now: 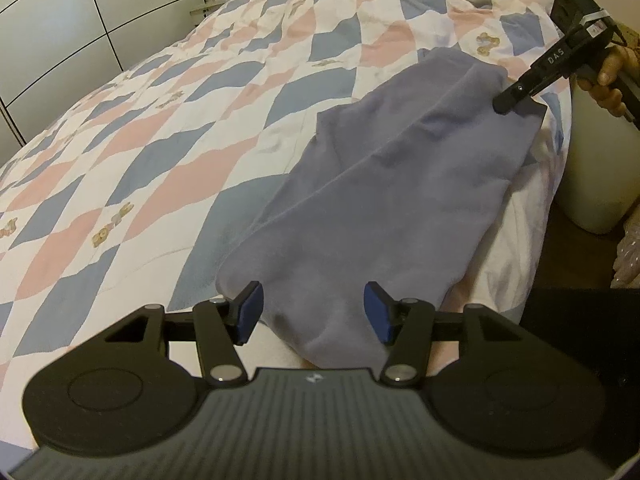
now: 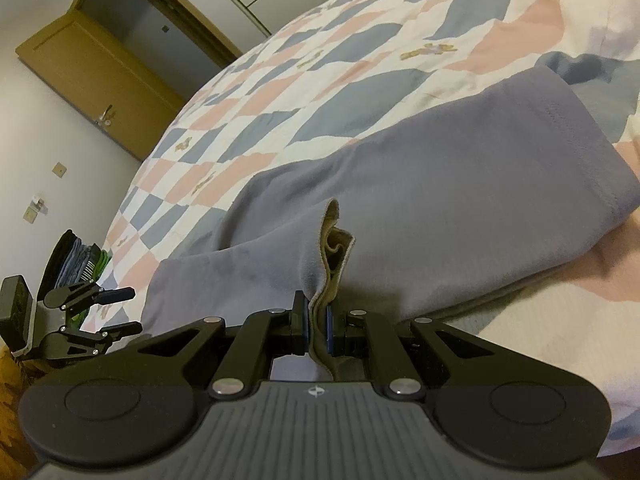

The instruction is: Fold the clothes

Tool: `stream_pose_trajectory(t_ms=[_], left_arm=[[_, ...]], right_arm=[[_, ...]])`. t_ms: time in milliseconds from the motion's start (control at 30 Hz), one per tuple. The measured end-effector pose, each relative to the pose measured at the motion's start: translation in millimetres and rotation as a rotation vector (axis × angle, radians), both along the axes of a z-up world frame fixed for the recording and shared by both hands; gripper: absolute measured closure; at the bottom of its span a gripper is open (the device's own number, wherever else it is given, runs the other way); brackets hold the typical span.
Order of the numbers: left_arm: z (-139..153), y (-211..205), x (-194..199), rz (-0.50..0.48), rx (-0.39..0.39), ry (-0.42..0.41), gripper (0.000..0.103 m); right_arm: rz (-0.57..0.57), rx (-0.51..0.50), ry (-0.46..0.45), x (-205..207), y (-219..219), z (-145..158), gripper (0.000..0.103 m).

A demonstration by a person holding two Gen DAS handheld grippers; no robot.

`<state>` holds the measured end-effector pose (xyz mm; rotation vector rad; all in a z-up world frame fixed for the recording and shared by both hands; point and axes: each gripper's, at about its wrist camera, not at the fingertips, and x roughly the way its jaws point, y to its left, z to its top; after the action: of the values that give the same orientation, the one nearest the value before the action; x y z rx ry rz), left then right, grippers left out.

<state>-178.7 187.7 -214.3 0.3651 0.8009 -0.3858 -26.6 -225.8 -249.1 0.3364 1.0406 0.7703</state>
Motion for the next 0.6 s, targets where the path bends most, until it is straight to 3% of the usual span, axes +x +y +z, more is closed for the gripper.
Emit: stream_pose_trajectory(t_ms=[267,600], left_arm=[[1,7,4,0.030,-0.020,-0.040,0.047],[-6,12,5,-0.025,-0.025,0.001,0.047]], right_arm=[[-0.003,-0.008,0.007,1,-2,-7,0.095],[-0.013,0.002,0.019,3,-6,-15,0.095]])
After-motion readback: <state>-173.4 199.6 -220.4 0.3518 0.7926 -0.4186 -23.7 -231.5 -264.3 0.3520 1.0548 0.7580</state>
